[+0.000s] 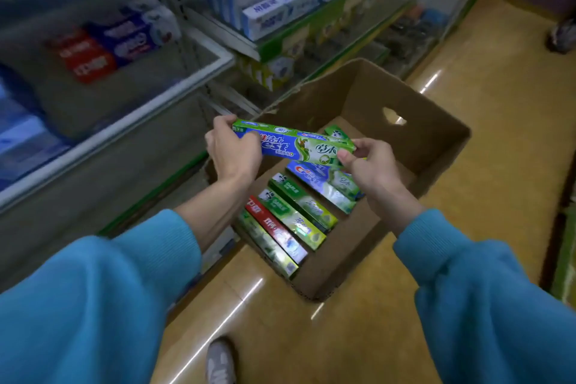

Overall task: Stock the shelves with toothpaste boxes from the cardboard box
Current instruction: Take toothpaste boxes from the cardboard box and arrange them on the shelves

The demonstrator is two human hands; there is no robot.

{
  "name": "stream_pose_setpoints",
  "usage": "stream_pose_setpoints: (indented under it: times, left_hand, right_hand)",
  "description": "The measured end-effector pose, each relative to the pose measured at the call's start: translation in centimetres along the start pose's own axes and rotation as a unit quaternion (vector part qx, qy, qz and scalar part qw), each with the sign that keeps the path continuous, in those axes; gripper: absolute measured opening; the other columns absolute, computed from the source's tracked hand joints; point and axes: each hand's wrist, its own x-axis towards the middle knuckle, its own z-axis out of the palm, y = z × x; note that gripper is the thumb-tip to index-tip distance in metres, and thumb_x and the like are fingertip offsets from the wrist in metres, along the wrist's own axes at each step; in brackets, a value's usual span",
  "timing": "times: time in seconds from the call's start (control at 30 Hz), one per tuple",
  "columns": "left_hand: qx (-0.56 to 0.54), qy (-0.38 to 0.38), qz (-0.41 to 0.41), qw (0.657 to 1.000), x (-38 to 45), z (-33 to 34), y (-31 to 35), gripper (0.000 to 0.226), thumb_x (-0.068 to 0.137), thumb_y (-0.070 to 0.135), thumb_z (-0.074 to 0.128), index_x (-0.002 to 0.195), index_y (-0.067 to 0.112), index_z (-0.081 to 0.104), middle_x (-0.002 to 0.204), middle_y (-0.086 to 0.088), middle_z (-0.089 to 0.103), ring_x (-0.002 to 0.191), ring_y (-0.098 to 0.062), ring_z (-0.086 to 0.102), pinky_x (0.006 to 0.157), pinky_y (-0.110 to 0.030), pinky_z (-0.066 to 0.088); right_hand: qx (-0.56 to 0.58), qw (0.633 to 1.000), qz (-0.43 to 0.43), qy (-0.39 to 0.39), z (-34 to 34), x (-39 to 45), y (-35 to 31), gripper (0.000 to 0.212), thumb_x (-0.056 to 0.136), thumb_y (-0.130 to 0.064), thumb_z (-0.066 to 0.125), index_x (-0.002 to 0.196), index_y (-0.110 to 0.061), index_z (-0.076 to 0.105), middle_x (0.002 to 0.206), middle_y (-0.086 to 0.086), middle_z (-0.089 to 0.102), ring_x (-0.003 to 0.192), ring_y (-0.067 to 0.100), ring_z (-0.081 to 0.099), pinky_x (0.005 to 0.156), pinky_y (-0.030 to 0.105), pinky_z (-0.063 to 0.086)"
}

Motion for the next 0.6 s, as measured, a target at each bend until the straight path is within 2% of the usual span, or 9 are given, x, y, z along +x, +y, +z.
stream_pose_setpoints:
  times: [0.07,0.13,0.17,0.23,0.33,0.37,0.43,0.5,0.6]
  left_hand:
    - [-0.026,0.043,-0.001,0.999,-0.9,-3.3,-0.1,0.040,0.088,0.009,0.061,0.126,0.017,0.054,0.129,-0.007,0.049,0.111,-0.017,0.048,0.104,-0.029,0.038]
    - [-0.062,0.085,-0.013,0.994,-1.7,-6.9,-1.0,0.041,0.086,0.008,0.061,0.125,0.016,0.053,0.125,-0.006,0.054,0.109,-0.020,0.053,0.104,-0.034,0.042]
    - [-0.081,0.107,-0.023,0.991,-2.1,-8.8,-1.6,0.040,0.086,0.007,0.061,0.124,0.017,0.053,0.120,-0.004,0.058,0.110,-0.023,0.056,0.102,-0.038,0.046]
    - [-0.108,0.156,-0.036,0.981,-2.9,-12.9,-3.4,0.038,0.088,0.006,0.059,0.124,0.017,0.053,0.109,0.002,0.060,0.108,-0.024,0.058,0.094,-0.031,0.045]
    - [-0.103,0.237,-0.049,0.965,-4.2,-19.0,-6.9,0.033,0.093,0.006,0.057,0.125,0.014,0.052,0.109,0.002,0.058,0.103,-0.019,0.055,0.085,-0.023,0.037]
    - [-0.101,0.256,-0.057,0.960,-4.6,-21.1,-8.3,0.033,0.094,0.005,0.057,0.125,0.013,0.052,0.110,0.002,0.058,0.102,-0.018,0.054,0.084,-0.023,0.037]
    - [-0.103,0.287,-0.073,0.949,-5.0,-25.2,-11.7,0.035,0.094,0.006,0.058,0.128,0.012,0.053,0.117,0.001,0.060,0.106,-0.019,0.056,0.092,-0.026,0.041]
    - [-0.085,0.318,-0.085,0.940,-5.5,-28.9,-15.5,0.040,0.091,0.012,0.060,0.130,0.013,0.052,0.124,-0.003,0.061,0.116,-0.024,0.057,0.105,-0.036,0.043]
    - [-0.049,0.355,-0.100,0.928,-6.6,-34.0,-20.8,0.041,0.092,0.013,0.061,0.131,0.013,0.050,0.129,-0.009,0.061,0.122,-0.031,0.054,0.108,-0.042,0.040]
  right_hand:
    - [-0.026,0.998,-0.055,-0.025,0.9,-1.4,-1.7,0.031,0.094,-0.022,0.067,0.121,-0.007,0.061,0.101,0.001,0.061,0.096,0.018,0.061,0.080,0.024,0.046]
    - [-0.037,0.992,-0.106,-0.054,2.6,-3.1,-3.3,0.021,0.094,-0.019,0.067,0.112,-0.011,0.061,0.092,-0.005,0.059,0.090,0.014,0.059,0.071,0.013,0.041]
    - [-0.038,0.988,-0.132,-0.071,3.9,-4.0,-4.1,0.020,0.093,-0.017,0.067,0.111,-0.008,0.063,0.087,-0.007,0.058,0.085,0.012,0.059,0.068,0.010,0.040]
    - [-0.047,0.976,-0.176,-0.116,6.9,-6.2,-5.6,0.016,0.092,-0.011,0.068,0.108,-0.010,0.064,0.080,-0.011,0.056,0.073,0.003,0.056,0.064,0.005,0.040]
    - [-0.060,0.955,-0.225,-0.184,12.2,-9.7,-7.2,0.025,0.090,-0.009,0.069,0.115,-0.008,0.065,0.079,-0.009,0.055,0.073,0.010,0.057,0.071,0.017,0.047]
    - [-0.067,0.946,-0.241,-0.207,14.1,-11.0,-7.5,0.024,0.090,-0.008,0.070,0.113,-0.009,0.064,0.079,-0.008,0.055,0.073,0.010,0.057,0.070,0.014,0.047]
    - [-0.091,0.926,-0.273,-0.246,18.0,-13.7,-7.8,0.023,0.089,-0.008,0.071,0.111,-0.010,0.064,0.083,-0.003,0.059,0.071,0.004,0.055,0.063,0.000,0.039]
    - [-0.112,0.909,-0.290,-0.278,22.2,-16.1,-7.1,0.029,0.088,-0.012,0.073,0.115,-0.004,0.067,0.091,0.003,0.061,0.080,0.012,0.060,0.066,0.004,0.039]
    - [-0.137,0.889,-0.291,-0.326,28.8,-19.9,-5.1,0.034,0.089,-0.018,0.072,0.119,-0.002,0.066,0.101,0.009,0.066,0.095,0.022,0.063,0.084,0.026,0.046]
